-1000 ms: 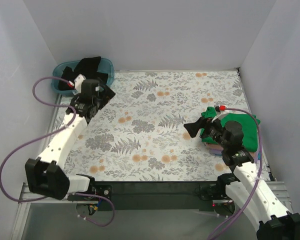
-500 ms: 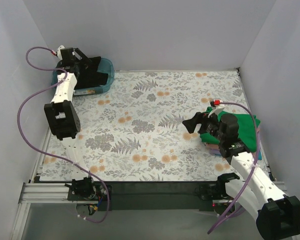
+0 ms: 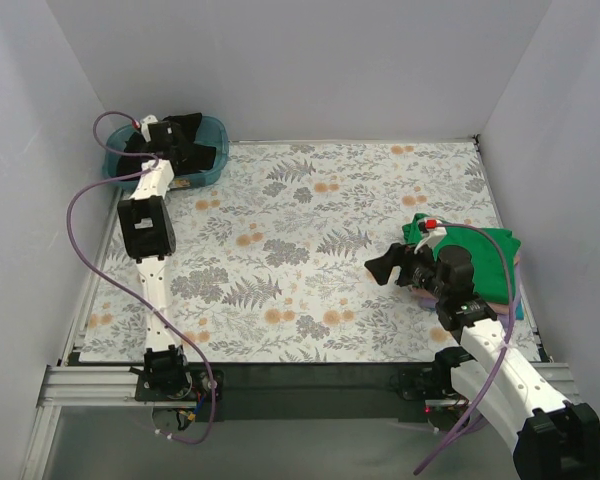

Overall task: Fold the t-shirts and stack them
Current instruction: Grab the tshirt from the pile, then move the tshirt to the center of the board

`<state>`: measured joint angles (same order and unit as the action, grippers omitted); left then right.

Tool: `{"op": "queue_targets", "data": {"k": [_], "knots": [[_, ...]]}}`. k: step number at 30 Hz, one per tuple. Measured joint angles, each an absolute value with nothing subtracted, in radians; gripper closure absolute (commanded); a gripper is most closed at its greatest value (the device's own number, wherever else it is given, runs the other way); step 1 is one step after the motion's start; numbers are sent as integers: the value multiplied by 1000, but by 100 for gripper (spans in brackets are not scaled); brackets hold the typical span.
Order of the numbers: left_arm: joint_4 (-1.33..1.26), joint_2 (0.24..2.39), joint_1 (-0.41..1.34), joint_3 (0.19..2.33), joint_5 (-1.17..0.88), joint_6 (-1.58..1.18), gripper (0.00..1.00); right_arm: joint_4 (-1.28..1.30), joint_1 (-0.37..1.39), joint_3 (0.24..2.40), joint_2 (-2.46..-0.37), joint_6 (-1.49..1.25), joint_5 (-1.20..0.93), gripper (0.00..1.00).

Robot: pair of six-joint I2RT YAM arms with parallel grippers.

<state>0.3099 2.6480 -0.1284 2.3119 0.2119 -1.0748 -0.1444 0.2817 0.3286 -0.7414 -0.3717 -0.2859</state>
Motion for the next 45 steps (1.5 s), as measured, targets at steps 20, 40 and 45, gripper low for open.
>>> {"op": "queue_targets", "data": {"k": [20, 40, 45], "knots": [[291, 2331, -31, 2271, 329, -964, 100, -105, 282, 324, -706, -385, -303, 4], [211, 1320, 498, 1876, -132, -1124, 100, 194, 282, 293, -381, -416, -262, 3], [180, 1272, 508, 1722, -231, -1203, 100, 278, 282, 298, -317, -443, -230, 4]]}}
